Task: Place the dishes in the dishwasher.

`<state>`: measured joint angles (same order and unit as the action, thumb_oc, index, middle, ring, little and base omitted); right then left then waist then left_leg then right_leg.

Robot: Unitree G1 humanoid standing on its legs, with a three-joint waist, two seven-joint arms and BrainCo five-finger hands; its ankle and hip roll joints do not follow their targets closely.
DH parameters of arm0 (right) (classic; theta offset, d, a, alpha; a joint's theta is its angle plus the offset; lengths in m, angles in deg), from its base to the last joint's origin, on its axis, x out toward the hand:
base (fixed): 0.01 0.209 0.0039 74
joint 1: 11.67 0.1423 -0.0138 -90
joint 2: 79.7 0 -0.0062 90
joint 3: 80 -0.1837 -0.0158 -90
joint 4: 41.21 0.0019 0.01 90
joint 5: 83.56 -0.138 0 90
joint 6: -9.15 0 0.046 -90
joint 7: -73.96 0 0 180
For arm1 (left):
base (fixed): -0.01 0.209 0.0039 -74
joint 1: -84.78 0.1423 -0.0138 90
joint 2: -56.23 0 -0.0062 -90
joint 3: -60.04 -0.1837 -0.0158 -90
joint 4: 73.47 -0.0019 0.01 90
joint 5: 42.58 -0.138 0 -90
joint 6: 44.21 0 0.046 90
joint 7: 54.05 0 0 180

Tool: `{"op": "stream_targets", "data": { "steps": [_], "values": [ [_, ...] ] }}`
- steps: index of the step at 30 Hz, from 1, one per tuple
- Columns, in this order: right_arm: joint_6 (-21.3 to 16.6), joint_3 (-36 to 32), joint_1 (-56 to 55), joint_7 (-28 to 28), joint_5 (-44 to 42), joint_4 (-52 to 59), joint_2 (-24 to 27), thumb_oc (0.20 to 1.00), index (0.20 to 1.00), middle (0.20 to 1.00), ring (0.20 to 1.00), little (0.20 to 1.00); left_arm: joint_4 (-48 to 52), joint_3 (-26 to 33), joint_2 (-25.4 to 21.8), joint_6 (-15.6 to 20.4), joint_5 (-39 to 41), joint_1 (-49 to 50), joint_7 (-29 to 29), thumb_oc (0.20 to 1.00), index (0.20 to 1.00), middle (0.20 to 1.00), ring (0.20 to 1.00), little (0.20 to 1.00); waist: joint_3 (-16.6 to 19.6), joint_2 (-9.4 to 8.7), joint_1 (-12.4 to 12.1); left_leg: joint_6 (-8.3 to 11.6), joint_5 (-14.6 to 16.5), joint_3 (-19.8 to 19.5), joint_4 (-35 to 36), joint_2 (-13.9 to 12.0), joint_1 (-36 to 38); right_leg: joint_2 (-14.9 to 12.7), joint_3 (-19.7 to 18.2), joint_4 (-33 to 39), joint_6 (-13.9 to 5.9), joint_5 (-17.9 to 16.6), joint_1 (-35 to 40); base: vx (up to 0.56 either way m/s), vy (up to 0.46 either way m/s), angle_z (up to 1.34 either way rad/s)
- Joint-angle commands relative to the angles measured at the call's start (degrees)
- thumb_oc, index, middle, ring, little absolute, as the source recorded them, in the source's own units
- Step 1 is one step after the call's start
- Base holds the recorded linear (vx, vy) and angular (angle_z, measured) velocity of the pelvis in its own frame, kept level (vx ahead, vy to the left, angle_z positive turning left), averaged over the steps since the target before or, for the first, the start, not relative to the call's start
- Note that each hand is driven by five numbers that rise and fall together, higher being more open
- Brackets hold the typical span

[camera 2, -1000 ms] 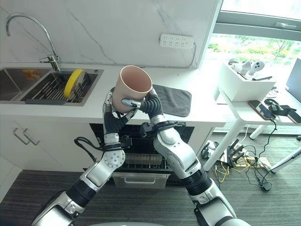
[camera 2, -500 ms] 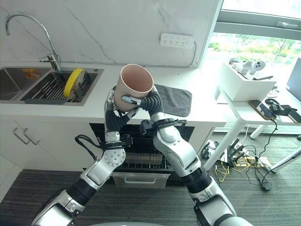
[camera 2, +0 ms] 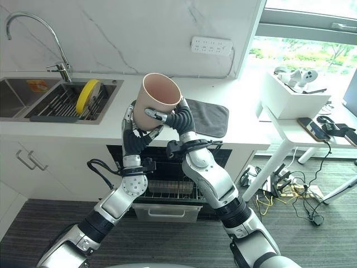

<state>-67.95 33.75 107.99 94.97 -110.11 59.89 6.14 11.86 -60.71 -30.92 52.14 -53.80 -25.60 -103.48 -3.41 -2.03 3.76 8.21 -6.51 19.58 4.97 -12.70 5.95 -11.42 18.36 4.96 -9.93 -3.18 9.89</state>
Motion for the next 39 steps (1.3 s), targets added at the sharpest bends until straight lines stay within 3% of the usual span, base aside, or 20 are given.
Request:
{"op": "stream_targets", "data": {
  "steps": [1,12,13,14,15,19,31,34,36,39],
  "values": [
    [-4.9,-1.3,11.2,-3.3,2.6,0.2,-2.5,0.2,0.2,0.2,0.2,0.2,0.1,-4.8,0.4,2.7,-1.8,-8.9,0.9,0.2,0.2,0.2,0.2,0.2,-0.5,0.62,-1.7,2.69,5.6,0.6,0.0,-7.1,5.2,-5.2,1.9,0.0,-2.21,1.7,-0.5,0.0,0.0,0.0],
    [-6.4,-0.8,10.0,-3.2,4.3,-0.4,-1.8,0.2,0.2,0.2,0.2,0.2,0.3,-5.3,0.5,3.3,0.3,-8.6,4.0,0.2,0.2,0.2,0.2,0.2,-0.8,0.78,-1.6,2.76,5.5,0.6,0.0,-7.1,5.0,-5.1,1.9,0.0,-2.26,1.7,-0.6,0.0,0.0,0.0],
    [-7.4,-1.1,9.7,-3.0,3.6,-0.2,-1.7,0.2,0.2,0.2,0.2,0.2,0.2,-5.2,0.5,3.7,2.2,-8.3,5.4,0.451,0.451,0.451,0.451,0.451,-0.8,0.91,-1.5,2.78,5.4,0.7,0.0,-7.2,5.0,-5.1,2.0,0.0,-2.22,1.7,-0.5,0.0,0.0,0.0],
    [-7.6,-1.1,9.6,-2.9,3.4,-0.1,-1.6,0.2,0.2,0.2,0.2,0.2,0.2,-5.3,0.5,3.8,2.4,-8.2,5.6,0.514,0.514,0.514,0.514,0.514,-0.9,0.93,-1.5,2.78,5.4,0.7,0.0,-7.2,5.1,-5.1,2.0,0.0,-2.22,1.8,-0.5,0.0,0.0,0.0],
    [-8.4,-1.3,9.4,-2.6,3.2,-0.1,-1.7,0.2,0.2,0.2,0.2,0.2,0.1,-5.4,0.5,3.6,3.3,-8.1,6.2,1.0,1.0,1.0,1.0,1.0,-0.9,0.98,-1.5,2.78,5.4,0.7,0.0,-7.2,5.0,-5.1,2.0,0.0,-2.21,1.8,-0.5,0.0,0.0,0.0],
    [-10.6,-2.1,8.4,-1.3,4.3,-0.1,-2.0,0.2,0.2,0.2,0.2,0.2,0.6,-5.1,0.5,2.6,5.1,-7.5,7.1,1.0,1.0,1.0,1.0,1.0,-1.0,1.2,-1.6,2.76,5.3,0.4,0.0,-7.2,5.0,-5.1,2.1,0.0,-2.15,1.7,-0.5,0.0,0.0,0.0],
    [-11.8,-6.2,4.1,0.0,7.8,1.3,2.2,0.2,0.2,0.2,0.2,0.2,4.8,-0.3,-2.5,2.6,9.7,-2.6,9.4,1.0,1.0,1.0,1.0,1.0,-1.5,1.56,-2.0,2.64,5.2,0.1,0.0,-7.1,5.0,-4.9,2.2,0.0,-1.93,1.8,-0.3,0.0,0.0,0.0],
    [-11.9,-9.0,0.7,-0.7,11.0,2.8,5.0,0.2,0.2,0.2,0.2,0.2,7.3,3.2,-4.3,2.7,13.3,0.3,13.2,1.0,1.0,1.0,1.0,1.0,-1.9,1.67,-2.3,2.69,5.1,-0.2,0.0,-7.1,4.9,-5.0,2.5,0.0,-1.97,1.6,-0.2,0.01,0.008,0.03],
    [-12.0,-12.3,-3.0,-3.6,14.4,5.3,8.4,0.2,0.2,0.2,0.2,0.2,9.7,7.4,-5.5,-0.1,23.0,3.5,18.4,1.0,1.0,1.0,1.0,1.0,-2.2,1.91,-2.3,2.65,5.1,-0.6,0.0,-7.0,4.7,-4.9,2.6,0.0,-2.02,1.7,-0.2,0.01,0.015,0.05],
    [-13.3,-17.3,-9.0,-6.8,15.0,9.0,12.6,0.2,0.2,0.2,0.2,0.2,13.8,12.5,-7.3,-1.7,26.4,7.5,23.8,1.0,1.0,1.0,1.0,1.0,-2.5,1.97,-2.1,2.49,5.1,-0.8,0.0,-6.7,4.6,-4.6,2.7,0.0,-2.02,1.7,-0.1,0.05,-0.011,0.04]
  ]
}}
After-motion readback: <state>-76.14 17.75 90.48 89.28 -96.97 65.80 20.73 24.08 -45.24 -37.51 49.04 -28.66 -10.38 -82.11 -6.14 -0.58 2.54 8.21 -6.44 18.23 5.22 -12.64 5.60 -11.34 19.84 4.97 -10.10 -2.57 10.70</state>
